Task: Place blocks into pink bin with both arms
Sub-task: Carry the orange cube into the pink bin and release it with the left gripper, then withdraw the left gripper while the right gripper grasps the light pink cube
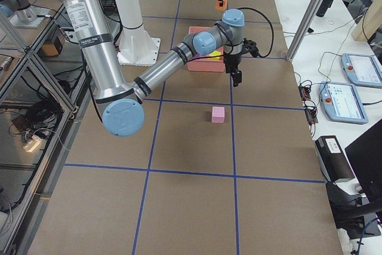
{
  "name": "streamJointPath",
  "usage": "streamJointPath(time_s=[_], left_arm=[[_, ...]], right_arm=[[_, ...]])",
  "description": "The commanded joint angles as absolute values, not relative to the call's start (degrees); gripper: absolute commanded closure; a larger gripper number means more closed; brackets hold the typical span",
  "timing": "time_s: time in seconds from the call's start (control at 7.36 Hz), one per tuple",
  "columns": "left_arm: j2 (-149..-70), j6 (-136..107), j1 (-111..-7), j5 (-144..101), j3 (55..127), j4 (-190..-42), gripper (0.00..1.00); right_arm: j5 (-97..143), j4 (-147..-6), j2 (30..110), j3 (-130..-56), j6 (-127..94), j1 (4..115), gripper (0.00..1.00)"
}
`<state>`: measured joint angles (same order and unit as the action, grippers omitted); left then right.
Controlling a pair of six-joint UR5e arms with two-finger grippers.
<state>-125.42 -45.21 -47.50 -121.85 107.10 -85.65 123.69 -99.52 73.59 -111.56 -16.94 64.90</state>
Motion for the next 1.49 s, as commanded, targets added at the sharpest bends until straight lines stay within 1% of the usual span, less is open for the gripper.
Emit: streamJointPath(time_s=[0.0, 0.14, 0.27, 0.41, 0.68, 0.82, 0.95, 1.09, 1.22, 1.36], left_arm=[[-133.4, -56.2, -39.2, -117.0, 104.9, -84.6, 0.87], [-133.7, -57.1, -37.5, -114.3, 104.9, -84.7, 0.02], [-133.2, -57.1, -37.5, -113.6, 105.7, -84.7, 0.00], [-131.1, -55.8, -38.3, -113.6, 108.5, -84.6, 0.00], [-119.3, -39.4, -43.1, -114.3, 117.6, -82.6, 0.00], [-114.3, -29.3, -48.1, -115.1, 117.9, -82.4, 0.00], [-110.3, -20.4, -52.9, -117.9, 116.8, -83.1, 0.00], [-107.4, -9.8, -57.6, -118.2, 115.3, -83.3, 0.00], [-107.1, -5.3, -61.7, -118.2, 113.1, -83.3, 0.00], [-107.1, -4.5, -62.3, -118.2, 111.9, -83.4, 0.00]], right_arm=[[124.4, -95.9, 77.4, -110.5, -13.8, 65.8, 0.00], [125.1, -89.6, 80.7, -109.6, -14.8, 65.8, 0.00], [125.6, -85.4, 83.6, -109.4, -17.7, 65.7, 0.00], [125.6, -81.4, 85.5, -109.4, -22.1, 65.7, 0.00], [125.4, -72.1, 90.3, -109.2, -29.5, 64.6, 0.00], [124.8, -67.3, 93.3, -108.7, -31.5, 63.2, 0.00], [124.3, -64.9, 93.8, -108.5, -36.9, 61.3, 0.00], [119.4, -62.9, 93.3, -108.5, -43.2, 56.1, 0.00], [117.0, -62.5, 92.0, -107.4, -44.8, 53.7, 0.00], [116.7, -62.4, 90.5, -104.9, -44.7, 53.4, 0.00]])
